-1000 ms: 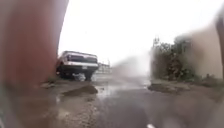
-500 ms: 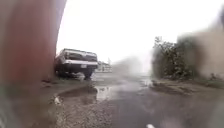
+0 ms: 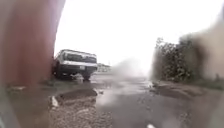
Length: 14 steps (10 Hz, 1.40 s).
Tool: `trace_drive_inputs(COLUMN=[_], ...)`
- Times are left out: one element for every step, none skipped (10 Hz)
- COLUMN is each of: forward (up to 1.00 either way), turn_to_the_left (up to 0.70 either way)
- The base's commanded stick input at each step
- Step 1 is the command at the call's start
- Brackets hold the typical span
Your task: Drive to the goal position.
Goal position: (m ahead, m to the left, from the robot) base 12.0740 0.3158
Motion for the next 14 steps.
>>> trace_drive_inputs(forward=[0.5, 0.5, 0.5, 0.5, 0.5, 0.5, 0.5, 0.5, 0.5, 0.5, 0.5, 0.5, 0.5, 0.5], turn_to_the_left=[0.02, 0.02, 0.02, 0.02, 0.02, 0.02, 0.02, 0.02, 0.02, 0.02, 0.02, 0.02, 0.02, 0.02])
